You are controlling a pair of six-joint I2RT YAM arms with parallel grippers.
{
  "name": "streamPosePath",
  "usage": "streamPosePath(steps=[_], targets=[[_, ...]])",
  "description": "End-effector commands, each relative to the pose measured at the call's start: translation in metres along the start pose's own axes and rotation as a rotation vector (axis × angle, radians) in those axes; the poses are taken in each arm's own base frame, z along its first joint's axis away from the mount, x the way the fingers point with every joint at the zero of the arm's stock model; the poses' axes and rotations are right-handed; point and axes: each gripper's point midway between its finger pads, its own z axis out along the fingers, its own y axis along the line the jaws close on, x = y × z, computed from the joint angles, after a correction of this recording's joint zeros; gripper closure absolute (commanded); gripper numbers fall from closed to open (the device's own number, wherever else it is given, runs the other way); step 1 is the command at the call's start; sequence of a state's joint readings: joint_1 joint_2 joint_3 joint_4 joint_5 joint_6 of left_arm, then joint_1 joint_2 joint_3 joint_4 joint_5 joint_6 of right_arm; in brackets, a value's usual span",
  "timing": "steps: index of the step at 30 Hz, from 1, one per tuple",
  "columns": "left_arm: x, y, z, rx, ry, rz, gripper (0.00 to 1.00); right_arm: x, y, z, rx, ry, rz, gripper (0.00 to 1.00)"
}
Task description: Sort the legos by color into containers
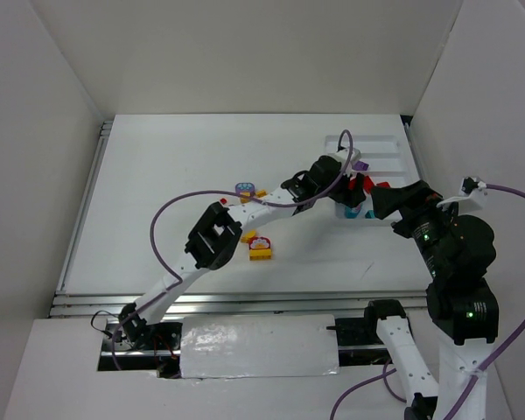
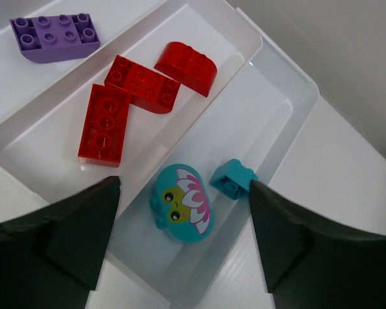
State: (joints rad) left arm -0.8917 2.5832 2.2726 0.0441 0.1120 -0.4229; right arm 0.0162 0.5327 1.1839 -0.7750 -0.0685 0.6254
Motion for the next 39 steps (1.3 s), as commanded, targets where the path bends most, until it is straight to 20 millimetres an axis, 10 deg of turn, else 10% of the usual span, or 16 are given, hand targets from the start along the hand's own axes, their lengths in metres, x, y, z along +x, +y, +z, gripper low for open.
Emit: streamPosePath(steps=[1, 8, 11, 18, 21, 24, 28, 35, 39], targets=[[-0.054, -0.023, -0.016, 0.074, -0.131, 0.015, 0.03, -0.005, 0.006, -0.001, -0.021, -0.008, -0.027, 0.00], [-0.155, -0.051, -0.112, 0.030, -0.359, 0.025, 0.01, -0.005, 0.008, 0.000, -0.040, -0.013, -0.024, 0.01], [-0.195, -0.018, -0.166, -0.187, -0.382, -0.046, 0.01, 0.003, 0.012, 0.007, -0.079, 0.020, -0.023, 0.00], [-0.151, 0.130, -0.381, -0.819, -0.260, -0.399, 0.01, 0.067, -0.010, 0.071, -0.060, 0.237, 0.012, 0.00], [-0.098, 0.161, -0.451, -0.983, -0.223, -0.463, 0.00, 0.111, -0.001, 0.094, -0.024, 0.345, -0.031, 0.00], [-0.083, 0.142, -0.534, -1.050, -0.318, -0.423, 0.01, 0.155, 0.024, 0.118, 0.044, 0.411, -0.114, 0.01], [-0.053, 0.131, -0.581, -1.120, -0.233, -0.324, 0.00, 0.213, 0.052, 0.149, 0.112, 0.474, -0.174, 0.00], [0.019, 0.143, -0.591, -1.157, -0.177, -0.261, 0.01, 0.326, 0.075, 0.205, 0.269, 0.577, -0.309, 0.00], [0.014, 0.137, -0.587, -1.102, -0.209, -0.256, 0.02, 0.367, 0.064, 0.218, 0.360, 0.613, -0.367, 0.00]])
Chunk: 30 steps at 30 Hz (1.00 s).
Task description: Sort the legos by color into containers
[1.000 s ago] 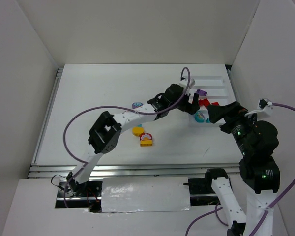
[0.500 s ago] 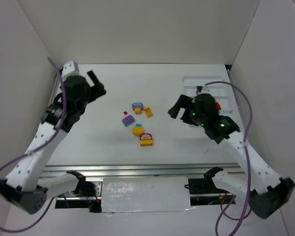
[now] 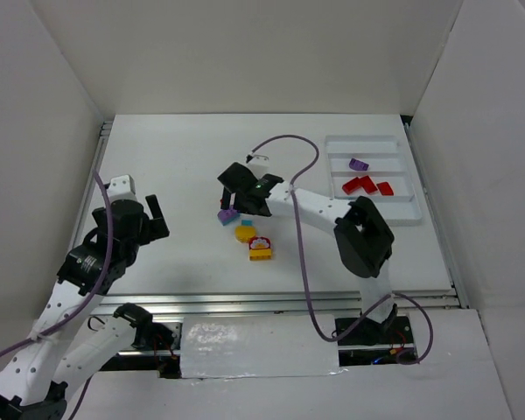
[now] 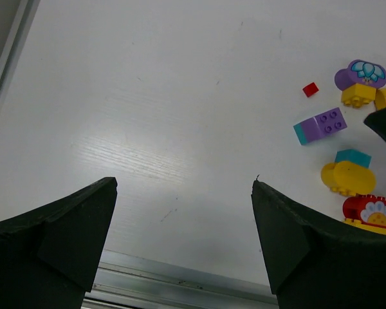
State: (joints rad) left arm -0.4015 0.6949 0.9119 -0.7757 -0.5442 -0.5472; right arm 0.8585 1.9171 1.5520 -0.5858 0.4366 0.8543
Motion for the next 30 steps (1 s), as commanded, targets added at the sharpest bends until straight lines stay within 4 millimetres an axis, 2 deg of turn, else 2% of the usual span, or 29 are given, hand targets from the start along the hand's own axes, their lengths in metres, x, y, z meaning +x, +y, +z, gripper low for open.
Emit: streamPosePath(steps=[1, 5, 11, 15, 22, 25, 28, 29, 30], targets=[[-0.023, -0.011, -0.002, 0.057, -0.086, -0.013, 0.01, 0.006, 0.002, 0.012, 0.081, -0.011, 0.016, 0.00], [-0.015, -0.020, 0.000, 0.100, -0.044, 0.014, 0.02, 0.029, 0.001, 0.031, 0.105, 0.026, 0.003, 0.02], [-0.016, -0.021, -0.003, 0.120, -0.056, 0.008, 0.02, 0.047, -0.001, 0.040, 0.090, 0.056, -0.014, 0.14], [-0.018, -0.020, -0.007, 0.128, -0.072, -0.001, 0.01, 0.056, -0.005, 0.050, 0.118, 0.079, -0.041, 0.28], [-0.018, -0.022, -0.006, 0.133, -0.066, 0.006, 0.01, 0.063, -0.008, 0.054, 0.114, 0.094, -0.054, 0.36], [-0.016, -0.022, -0.005, 0.133, -0.059, 0.009, 0.01, 0.065, -0.011, 0.057, 0.122, 0.102, -0.057, 0.46], [-0.016, -0.023, -0.004, 0.137, -0.059, 0.010, 0.01, 0.064, -0.014, 0.059, 0.127, 0.103, -0.055, 0.72], [-0.016, -0.023, -0.004, 0.136, -0.058, 0.012, 0.01, 0.062, -0.012, 0.057, 0.123, 0.098, -0.052, 0.87], [-0.016, -0.023, -0.004, 0.136, -0.055, 0.014, 0.01, 0.058, -0.013, 0.057, 0.129, 0.089, -0.049, 0.90]])
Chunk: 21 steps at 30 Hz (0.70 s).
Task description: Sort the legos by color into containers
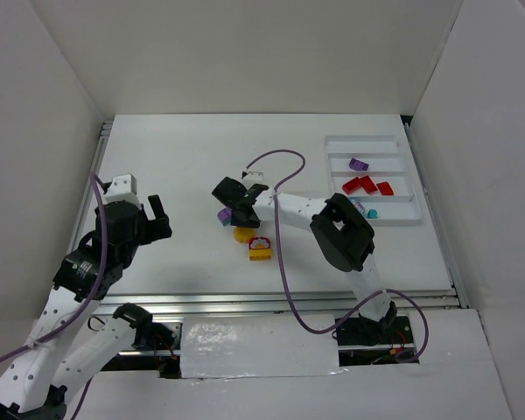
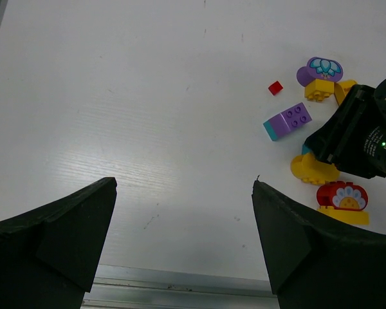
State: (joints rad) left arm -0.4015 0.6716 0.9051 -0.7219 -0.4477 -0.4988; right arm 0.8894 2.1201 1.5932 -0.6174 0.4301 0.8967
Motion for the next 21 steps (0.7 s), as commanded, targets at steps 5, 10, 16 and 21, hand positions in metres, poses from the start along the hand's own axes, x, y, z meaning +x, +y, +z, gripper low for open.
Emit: streamPosePath(steps=[5, 10, 16, 21], targets=[[-0.011, -0.006, 0.005, 0.012, -0.026, 0.006, 0.01, -0.032, -0.002, -0.013, -0.002, -0.067, 0.050, 1.00], [-0.016, -0.032, 0.003, 0.131, -0.013, -0.031, 0.01, -0.062, -0.015, -0.055, -0.033, -0.150, 0.132, 1.00], [-0.013, -0.151, -0.018, 0.791, 0.021, -0.147, 0.00, -0.090, -0.049, -0.122, -0.135, -0.269, 0.319, 1.00], [-0.006, -0.214, -0.046, 1.115, 0.011, -0.153, 0.01, -0.103, -0.084, -0.176, -0.207, -0.369, 0.442, 1.00]])
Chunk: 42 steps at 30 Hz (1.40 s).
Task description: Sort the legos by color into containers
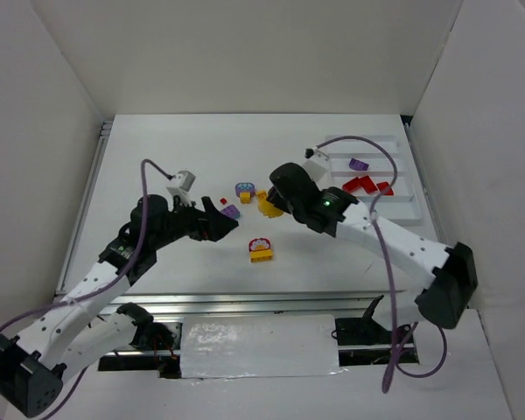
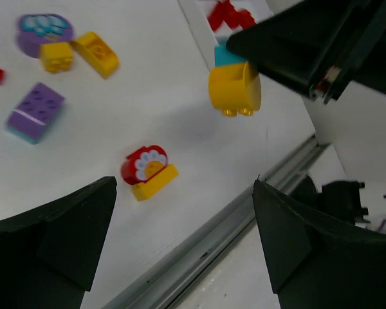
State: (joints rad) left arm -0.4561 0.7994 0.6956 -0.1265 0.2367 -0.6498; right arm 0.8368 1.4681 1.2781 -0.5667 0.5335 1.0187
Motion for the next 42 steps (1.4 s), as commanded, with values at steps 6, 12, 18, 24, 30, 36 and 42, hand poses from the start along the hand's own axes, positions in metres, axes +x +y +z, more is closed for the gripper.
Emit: streamPosePath(steps=[6, 12, 18, 24, 30, 36, 42], targets=[[-0.007, -0.127, 0.039, 0.399, -0.021, 0.118, 0.01, -0.040, -0.018, -0.058, -0.114, -0.149, 0.175, 1.00], [-0.015, -0.135, 0.060, 0.370, -0.072, 0.101, 0.02, -0.046, -0.021, -0.075, -0.135, -0.179, 0.213, 1.00], [-0.014, -0.133, 0.073, 0.340, -0.064, 0.088, 0.08, -0.048, -0.015, -0.088, -0.199, -0.182, 0.232, 1.00], [-0.013, -0.131, 0.082, 0.327, -0.061, 0.080, 0.14, -0.046, -0.009, -0.093, -0.235, -0.174, 0.233, 1.00], [-0.013, -0.144, 0.083, 0.383, -0.054, 0.065, 0.26, -0.040, -0.006, -0.088, -0.220, -0.166, 0.221, 1.00], [-0.014, -0.149, 0.080, 0.415, -0.058, 0.067, 0.67, -0.034, -0.007, -0.080, -0.198, -0.163, 0.227, 1.00], [-0.008, -0.149, 0.082, 0.418, -0.027, 0.079, 1.00, -0.035, -0.001, -0.086, -0.238, -0.157, 0.236, 0.91]])
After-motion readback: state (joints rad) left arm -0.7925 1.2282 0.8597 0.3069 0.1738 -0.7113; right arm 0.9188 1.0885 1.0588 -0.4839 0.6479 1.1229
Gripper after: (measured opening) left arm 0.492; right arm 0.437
